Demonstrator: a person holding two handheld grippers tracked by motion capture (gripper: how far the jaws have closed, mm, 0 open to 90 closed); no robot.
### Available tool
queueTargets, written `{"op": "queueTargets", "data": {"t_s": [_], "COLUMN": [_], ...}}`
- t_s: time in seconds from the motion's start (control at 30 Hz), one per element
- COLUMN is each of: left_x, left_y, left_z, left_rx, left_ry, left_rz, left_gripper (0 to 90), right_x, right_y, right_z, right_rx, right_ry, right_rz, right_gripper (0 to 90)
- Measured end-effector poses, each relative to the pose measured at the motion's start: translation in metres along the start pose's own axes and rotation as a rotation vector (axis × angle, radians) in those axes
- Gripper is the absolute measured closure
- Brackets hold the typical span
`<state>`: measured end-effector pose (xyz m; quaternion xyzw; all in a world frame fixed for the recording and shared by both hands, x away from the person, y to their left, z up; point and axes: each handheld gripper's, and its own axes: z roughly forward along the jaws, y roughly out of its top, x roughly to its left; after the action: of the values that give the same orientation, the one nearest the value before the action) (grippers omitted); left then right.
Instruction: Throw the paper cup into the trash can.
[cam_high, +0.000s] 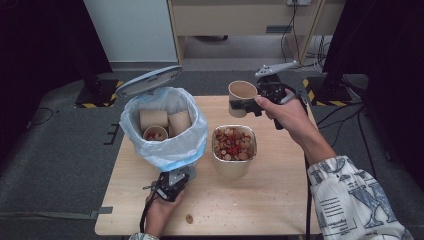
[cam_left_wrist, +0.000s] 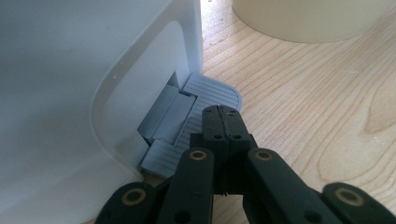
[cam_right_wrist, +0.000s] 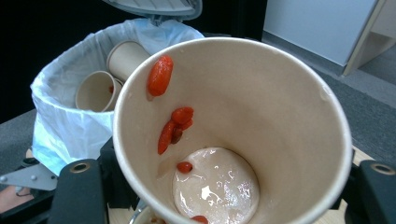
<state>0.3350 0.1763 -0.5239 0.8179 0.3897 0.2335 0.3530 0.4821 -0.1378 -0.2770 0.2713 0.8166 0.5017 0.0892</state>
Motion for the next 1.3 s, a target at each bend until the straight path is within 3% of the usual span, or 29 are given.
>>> {"op": "queueTargets", "data": {"t_s": [0.53, 0.87, 1.03, 1.3], "left_x": [0.000, -0.001, -0.001, -0.001], "left_y": [0.000, 0.000, 0.000, 0.000], "left_z": [0.000, 0.000, 0.000, 0.000], "left_rx": [0.000, 0.000, 0.003, 0.001], "left_ry": [-0.004, -0.002, 0.000, 0.002], "left_rz": [0.001, 0.001, 0.007, 0.005], "left_gripper": [89.9, 90.0, 90.0, 89.9], "right_x": [0.026, 0.042, 0.053, 0.068], "right_y": [0.025, 0.033, 0.038, 0.044], "right_z": [0.020, 0.034, 0.045, 0.069], "right_rx": [-0.031, -0.059, -0.076, -0.060], "right_ry": [0.055, 0.087, 0.116, 0.128], "right_rz": [-0.023, -0.004, -0.005, -0.027], "right_gripper": [28.6, 28.1, 27.9, 27.7]}}
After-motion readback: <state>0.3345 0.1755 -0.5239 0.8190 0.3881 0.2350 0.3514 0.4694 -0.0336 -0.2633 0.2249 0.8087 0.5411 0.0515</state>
